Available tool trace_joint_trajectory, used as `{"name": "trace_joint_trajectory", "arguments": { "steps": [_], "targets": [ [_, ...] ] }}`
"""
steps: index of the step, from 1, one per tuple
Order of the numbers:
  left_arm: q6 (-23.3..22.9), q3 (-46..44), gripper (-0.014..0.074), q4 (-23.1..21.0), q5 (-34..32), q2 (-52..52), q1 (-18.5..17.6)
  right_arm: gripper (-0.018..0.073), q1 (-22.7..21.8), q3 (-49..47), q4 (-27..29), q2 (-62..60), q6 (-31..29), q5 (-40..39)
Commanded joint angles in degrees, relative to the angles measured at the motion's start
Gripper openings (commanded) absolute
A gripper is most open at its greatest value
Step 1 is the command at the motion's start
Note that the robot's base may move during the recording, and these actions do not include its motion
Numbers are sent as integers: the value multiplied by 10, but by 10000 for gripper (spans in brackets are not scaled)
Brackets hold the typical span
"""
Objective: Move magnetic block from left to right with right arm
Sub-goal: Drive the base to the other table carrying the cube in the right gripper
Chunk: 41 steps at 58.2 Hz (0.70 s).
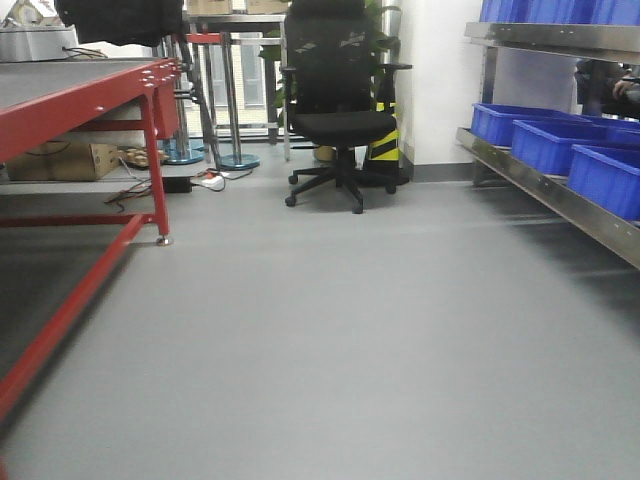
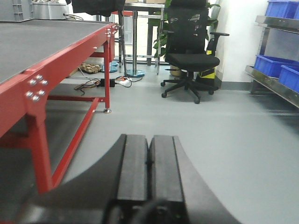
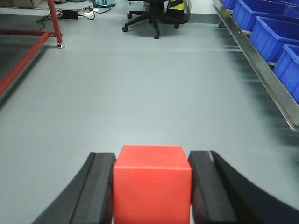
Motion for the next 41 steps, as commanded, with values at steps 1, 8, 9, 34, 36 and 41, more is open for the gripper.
{"name": "trace_joint_trajectory", "arguments": {
  "steps": [1,8,9,34,36,41],
  "targets": [
    [-3,5,-126,-3,-48,-8,0,274,-3,-16,-8,8,-5,-50],
    [-3,5,-126,-3,-48,-8,0,274,-3,-16,-8,8,-5,-50],
    [-3,5,-126,-3,-48,-8,0,274,-3,-16,-8,8,-5,-50],
    [-3,5,-126,-3,-48,-8,0,274,-3,-16,-8,8,-5,-50],
    [-3,5,-126,-3,-48,-8,0,274,-3,-16,-8,8,-5,-50],
    [-3,5,-126,-3,-48,-8,0,274,-3,-16,-8,8,-5,-50]
  ]
}}
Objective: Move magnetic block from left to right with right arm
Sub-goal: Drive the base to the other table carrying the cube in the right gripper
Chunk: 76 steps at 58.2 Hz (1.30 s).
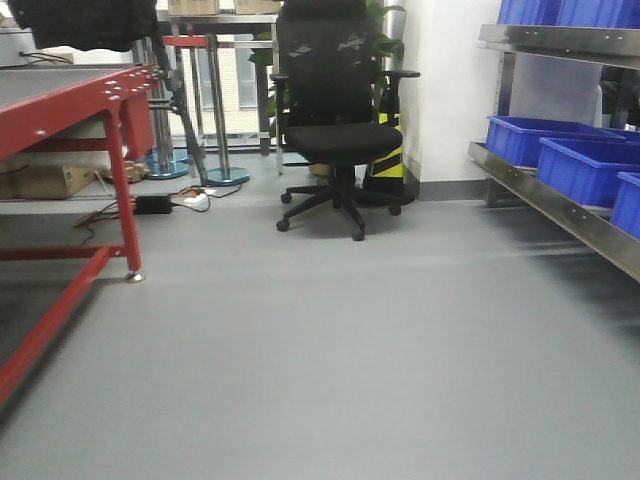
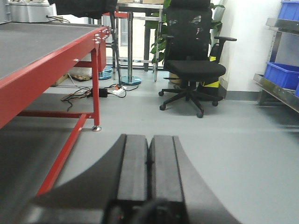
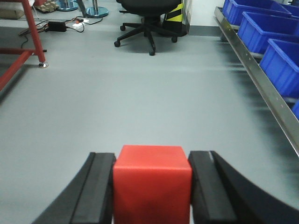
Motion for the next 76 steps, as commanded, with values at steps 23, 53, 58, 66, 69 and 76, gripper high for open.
{"name": "trace_joint_trajectory", "arguments": {
  "steps": [23,53,58,66,69,76],
  "targets": [
    [-3,5,-126,-3,-48,-8,0,274,-3,-16,-8,8,-4,-50],
    [-3,5,-126,-3,-48,-5,0,274,-3,-16,-8,8,-4,-51],
    [-3,5,-126,-3,-48,-5,0,274,-3,-16,-8,8,-4,-50],
    [-3,5,-126,-3,-48,-5,0,274,-3,-16,-8,8,-4,-50],
    [-3,5,-126,-3,-48,-5,0,274,-3,-16,-8,8,-4,-50],
    [-3,5,-126,-3,-48,-5,0,274,-3,-16,-8,8,-4,-50]
  ]
}}
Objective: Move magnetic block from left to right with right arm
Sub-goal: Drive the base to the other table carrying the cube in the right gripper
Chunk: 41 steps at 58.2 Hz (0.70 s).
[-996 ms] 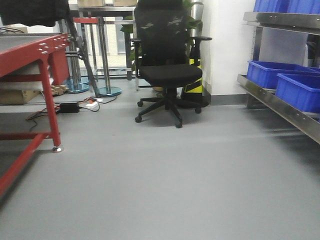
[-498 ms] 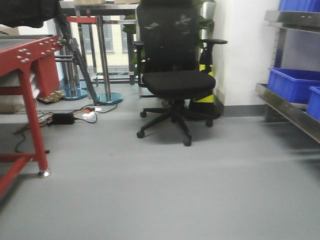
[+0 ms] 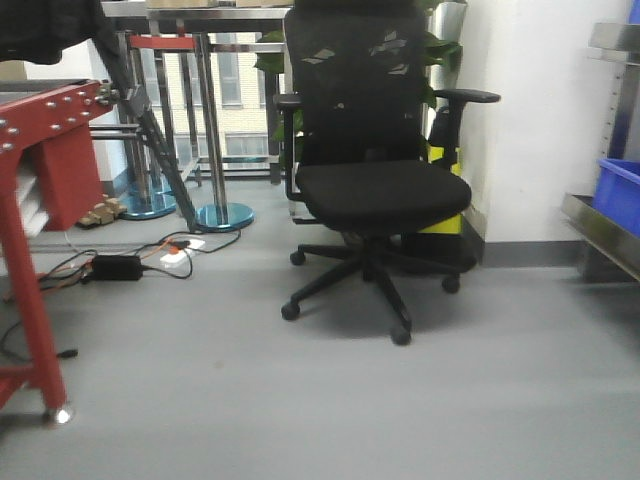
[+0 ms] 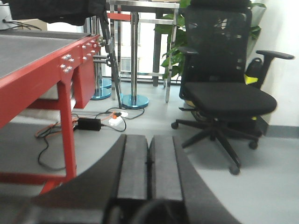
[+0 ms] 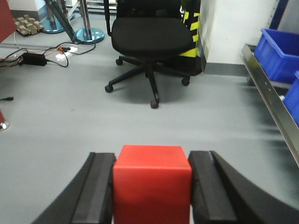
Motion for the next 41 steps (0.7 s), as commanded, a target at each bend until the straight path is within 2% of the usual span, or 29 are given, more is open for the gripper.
{"name": "trace_joint_trajectory", "arguments": {
  "steps": [1,41],
  "targets": [
    [-3,5,-126,-3,-48,-5,0,274,-3,-16,-8,8,-4,-50],
    [-3,5,-126,-3,-48,-5,0,274,-3,-16,-8,8,-4,-50]
  ]
}}
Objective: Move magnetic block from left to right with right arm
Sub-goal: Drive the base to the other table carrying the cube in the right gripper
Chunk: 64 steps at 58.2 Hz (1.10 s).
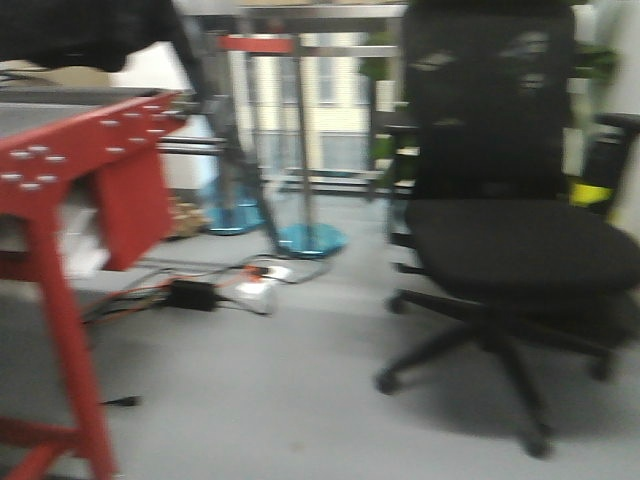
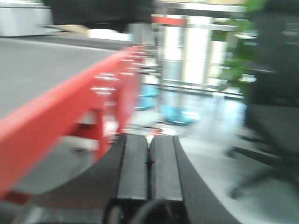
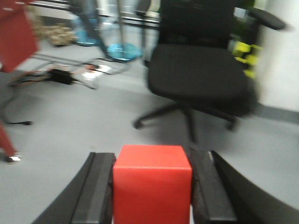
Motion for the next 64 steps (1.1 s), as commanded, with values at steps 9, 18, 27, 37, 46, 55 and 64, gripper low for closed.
{"name": "trace_joint_trajectory", "arguments": {
  "steps": [9,18,27,37,46,55,64],
  "targets": [
    [-3,5,-126,-3,-48,-5,0,274,-3,-16,-7,8,-4,-50],
    [-3,5,-126,-3,-48,-5,0,274,-3,-16,-7,8,-4,-50],
    [-3,5,-126,-3,-48,-5,0,274,-3,-16,-7,8,-4,-50],
    [-3,5,-126,-3,-48,-5,0,274,-3,-16,-7,8,-4,-50],
    [-3,5,-126,-3,-48,-5,0,274,-3,-16,-7,8,-4,-50],
    [-3,5,-126,-3,-48,-5,0,274,-3,-16,-7,8,-4,-50],
    [-3,5,-126,-3,-48,-5,0,274,-3,-16,-7,8,-4,-50]
  ]
}}
